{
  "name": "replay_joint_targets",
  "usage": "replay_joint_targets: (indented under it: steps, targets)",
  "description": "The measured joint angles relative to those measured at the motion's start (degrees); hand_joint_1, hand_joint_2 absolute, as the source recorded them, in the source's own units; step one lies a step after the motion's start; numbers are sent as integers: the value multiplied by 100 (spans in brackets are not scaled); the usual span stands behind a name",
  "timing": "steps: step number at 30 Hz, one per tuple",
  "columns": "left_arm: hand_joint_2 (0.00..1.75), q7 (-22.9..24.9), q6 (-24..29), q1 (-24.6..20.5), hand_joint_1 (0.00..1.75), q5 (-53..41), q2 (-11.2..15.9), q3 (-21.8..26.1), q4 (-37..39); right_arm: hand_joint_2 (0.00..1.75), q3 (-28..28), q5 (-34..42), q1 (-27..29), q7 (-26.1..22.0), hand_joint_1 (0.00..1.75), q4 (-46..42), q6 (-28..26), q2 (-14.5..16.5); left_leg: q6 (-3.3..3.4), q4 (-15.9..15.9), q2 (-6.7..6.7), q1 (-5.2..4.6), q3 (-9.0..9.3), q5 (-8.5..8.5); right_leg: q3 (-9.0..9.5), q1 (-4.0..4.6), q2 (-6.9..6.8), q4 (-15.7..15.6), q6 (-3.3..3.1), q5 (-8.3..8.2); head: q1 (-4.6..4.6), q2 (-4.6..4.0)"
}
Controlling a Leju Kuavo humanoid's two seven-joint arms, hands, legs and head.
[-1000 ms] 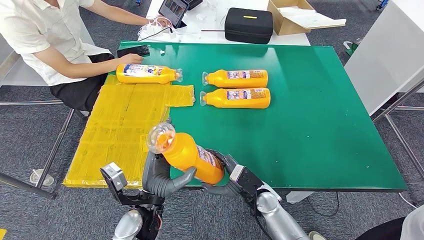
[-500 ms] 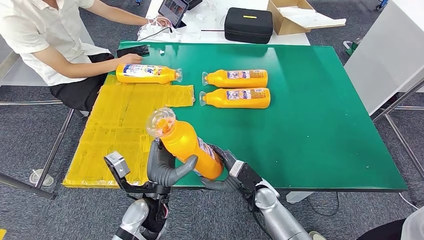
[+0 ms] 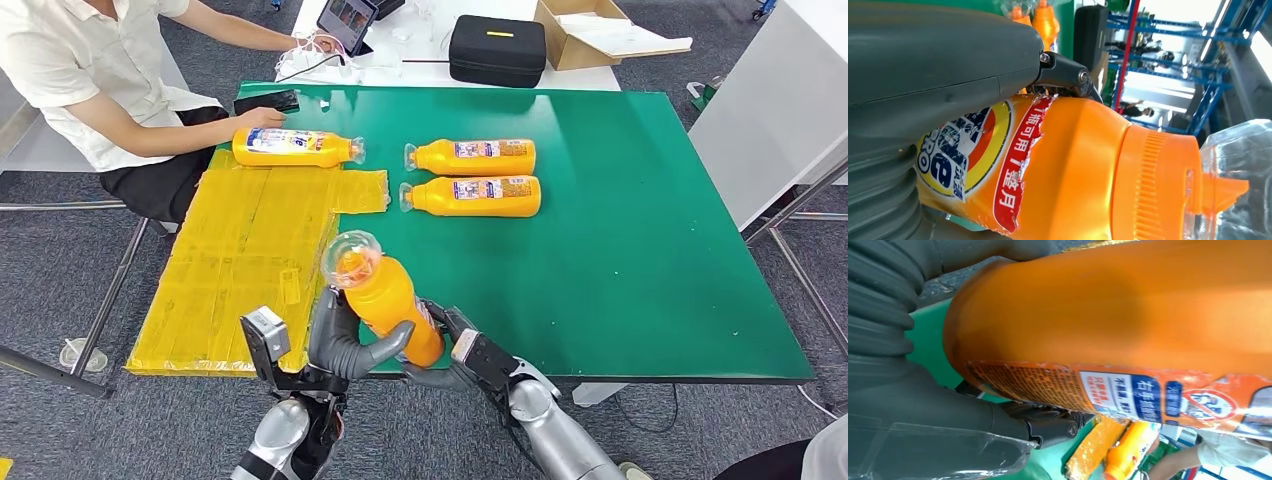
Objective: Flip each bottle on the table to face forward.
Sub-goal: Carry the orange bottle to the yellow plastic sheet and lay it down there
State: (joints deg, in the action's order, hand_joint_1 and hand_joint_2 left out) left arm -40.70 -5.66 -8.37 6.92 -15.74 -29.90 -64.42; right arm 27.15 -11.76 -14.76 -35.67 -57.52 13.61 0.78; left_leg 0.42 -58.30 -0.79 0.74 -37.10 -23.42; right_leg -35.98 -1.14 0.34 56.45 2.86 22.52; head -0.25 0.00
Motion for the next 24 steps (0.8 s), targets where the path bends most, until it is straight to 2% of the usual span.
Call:
replay_joint_targets:
  steps: [1,3,7,8,12,15,17,22,24]
  targets:
    - [175,-2,24,-14,175,-27,9,-17,44,175,0,-8,10,0,143,11,-7,-7,0,0,0,0,0,0,0,0,0,0,0,0,-1,0]
    - [175,-6,73,-35,175,-42,20,-34,116,175,0,-21,28,4,140,28,-32,-15,0,0,0,0,-1,0,0,0,0,0,0,0,-1,0]
    - [175,-12,142,-66,175,-50,25,-45,205,175,-2,-26,56,26,1,49,-90,-15,0,0,0,0,-1,0,0,0,0,0,0,0,-1,0]
    - [175,-8,168,-70,175,-39,26,-46,216,175,-2,-17,65,41,0,51,-114,-12,0,0,0,0,-1,0,0,0,0,0,0,0,-1,0]
    - [175,158,216,-56,175,279,39,17,229,0,-10,-17,159,155,0,32,-376,30,0,0,0,0,-1,0,0,1,0,0,0,0,-1,1]
    - [175,273,325,32,175,478,64,107,129,0,-31,-138,236,230,0,-30,-740,63,0,0,1,1,-1,0,-1,1,0,1,0,0,-1,0]
    - [175,321,584,128,175,508,87,161,-64,0,-78,-262,284,256,0,-97,-1135,105,0,0,1,1,-1,0,-2,1,0,1,0,0,1,0]
    - [175,357,1370,367,175,269,167,225,-650,0,-349,-636,382,244,0,-325,-2624,302,-1,0,3,1,0,0,-5,1,1,0,-1,1,-1,1]
    - [175,293,1819,441,175,-32,197,235,-846,0,-500,-873,443,148,0,-403,-3439,368,0,0,2,1,0,0,-5,0,0,0,-1,2,0,0]
